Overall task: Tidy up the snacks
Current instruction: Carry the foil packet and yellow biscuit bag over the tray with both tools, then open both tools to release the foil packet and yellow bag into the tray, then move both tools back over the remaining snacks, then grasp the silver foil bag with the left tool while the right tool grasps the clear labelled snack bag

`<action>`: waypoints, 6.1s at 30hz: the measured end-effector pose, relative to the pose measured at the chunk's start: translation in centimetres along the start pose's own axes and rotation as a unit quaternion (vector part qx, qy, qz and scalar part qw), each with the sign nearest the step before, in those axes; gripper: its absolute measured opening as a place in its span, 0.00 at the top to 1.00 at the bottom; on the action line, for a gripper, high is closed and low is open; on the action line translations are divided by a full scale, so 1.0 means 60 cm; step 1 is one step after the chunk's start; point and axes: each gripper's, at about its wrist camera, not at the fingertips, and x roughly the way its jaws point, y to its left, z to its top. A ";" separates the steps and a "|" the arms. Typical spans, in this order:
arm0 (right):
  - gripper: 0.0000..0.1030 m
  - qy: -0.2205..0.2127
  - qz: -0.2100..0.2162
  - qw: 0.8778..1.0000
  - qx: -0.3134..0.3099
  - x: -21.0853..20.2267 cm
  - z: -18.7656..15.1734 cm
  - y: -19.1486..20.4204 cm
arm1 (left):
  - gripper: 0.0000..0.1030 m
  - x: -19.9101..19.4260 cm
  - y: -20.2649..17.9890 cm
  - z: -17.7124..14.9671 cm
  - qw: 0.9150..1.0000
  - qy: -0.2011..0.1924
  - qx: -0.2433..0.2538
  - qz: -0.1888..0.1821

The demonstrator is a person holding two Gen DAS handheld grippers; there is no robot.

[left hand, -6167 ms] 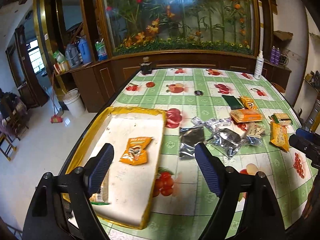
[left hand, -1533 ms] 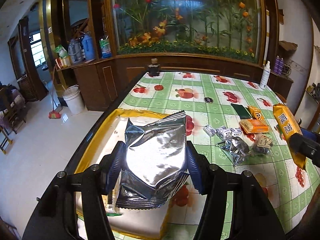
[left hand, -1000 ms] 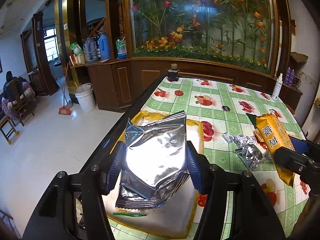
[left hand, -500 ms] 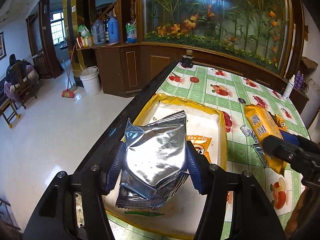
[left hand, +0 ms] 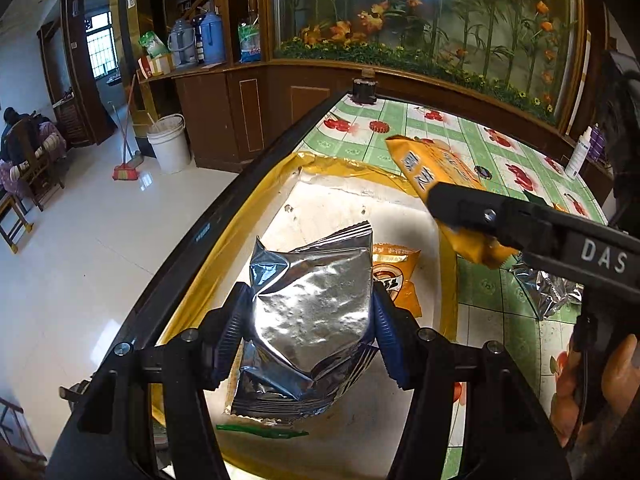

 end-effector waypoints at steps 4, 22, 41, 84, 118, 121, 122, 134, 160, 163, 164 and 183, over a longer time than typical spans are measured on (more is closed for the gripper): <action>0.31 0.011 0.001 1.000 0.002 0.027 0.004 -0.009 | 0.43 0.015 -0.004 0.000 1.000 0.009 0.002 -0.001; 0.31 0.042 0.000 0.999 0.005 0.100 0.010 -0.043 | 0.43 0.054 -0.008 0.000 0.999 0.035 0.005 0.009; 0.29 -0.003 -0.019 0.999 0.025 -0.005 -0.001 -0.058 | 0.29 -0.024 -0.005 0.014 0.999 -0.023 -0.005 0.034; 0.21 -0.092 -0.181 0.968 0.144 -0.380 -0.193 -0.258 | 0.19 -0.094 -0.216 -0.004 0.995 -0.024 0.075 -0.063; 0.19 -0.099 -0.197 0.956 0.195 -0.423 -0.242 -0.340 | 0.19 0.005 -0.342 -0.001 0.989 0.067 0.071 -0.112; 0.19 -0.097 -0.194 0.956 0.196 -0.415 -0.238 -0.343 | 0.19 0.012 -0.342 0.001 0.989 0.069 0.062 -0.112; 0.19 -0.096 -0.192 0.957 0.196 -0.413 -0.237 -0.343 | 0.19 0.015 -0.341 0.002 0.990 0.069 0.058 -0.112; 0.19 -0.085 -0.185 0.960 0.195 -0.384 -0.227 -0.348 | 0.20 0.056 -0.351 0.010 0.989 0.085 0.034 -0.113; 0.17 -0.048 -0.166 0.968 0.180 -0.300 -0.188 -0.341 | 0.19 0.139 -0.372 -0.003 0.992 0.099 0.043 -0.065; 0.17 -0.039 -0.165 0.969 0.178 -0.276 -0.181 -0.339 | 0.19 0.138 -0.357 -0.009 0.992 0.092 0.063 -0.051; 0.13 -0.037 -0.167 0.969 0.177 -0.270 -0.178 -0.338 | 0.19 0.137 -0.350 -0.011 0.992 0.089 0.067 -0.055; 0.55 0.030 -0.259 0.957 0.129 -0.196 -0.167 -0.332 | 0.44 0.127 -0.310 -0.015 0.989 0.079 0.091 -0.088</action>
